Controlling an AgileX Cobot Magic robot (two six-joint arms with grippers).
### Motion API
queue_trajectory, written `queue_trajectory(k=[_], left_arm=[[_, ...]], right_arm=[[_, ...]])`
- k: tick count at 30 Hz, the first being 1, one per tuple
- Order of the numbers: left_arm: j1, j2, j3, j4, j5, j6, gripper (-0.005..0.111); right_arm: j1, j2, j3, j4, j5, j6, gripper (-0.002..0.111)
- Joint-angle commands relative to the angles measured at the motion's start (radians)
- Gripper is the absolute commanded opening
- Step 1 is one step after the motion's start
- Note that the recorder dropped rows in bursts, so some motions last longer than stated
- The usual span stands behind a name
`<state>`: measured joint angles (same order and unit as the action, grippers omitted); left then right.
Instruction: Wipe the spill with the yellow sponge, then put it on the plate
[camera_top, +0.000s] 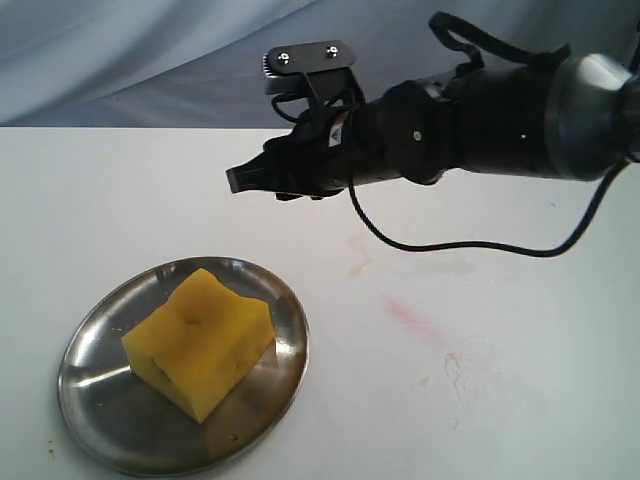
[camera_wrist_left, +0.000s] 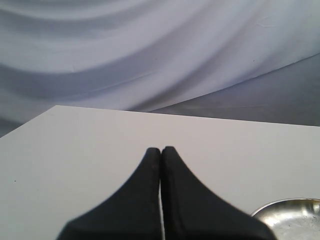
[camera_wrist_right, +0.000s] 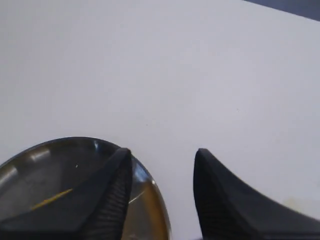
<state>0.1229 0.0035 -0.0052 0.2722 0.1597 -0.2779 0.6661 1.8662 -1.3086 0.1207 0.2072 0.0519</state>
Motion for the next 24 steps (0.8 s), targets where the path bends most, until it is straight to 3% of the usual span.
queue_trajectory(k=[1, 6, 10, 24], left_arm=[[-0.005, -0.004, 0.005, 0.001, -0.001, -0.001, 0.0], [-0.005, -0.004, 0.005, 0.001, -0.001, -0.001, 0.0], [-0.005, -0.004, 0.005, 0.001, -0.001, -0.003, 0.0], [-0.005, -0.004, 0.005, 0.001, -0.001, -0.001, 0.0]], right_arm=[[-0.008, -0.016, 0.1, -0.042, -0.005, -0.006, 0.031], [-0.015, 0.024, 0.136, -0.022, -0.01, -0.006, 0.019], [-0.015, 0.085, 0.136, -0.022, -0.008, -0.006, 0.0], [0.064, 0.169, 0.132, -0.025, -0.009, -0.052, 0.0]])
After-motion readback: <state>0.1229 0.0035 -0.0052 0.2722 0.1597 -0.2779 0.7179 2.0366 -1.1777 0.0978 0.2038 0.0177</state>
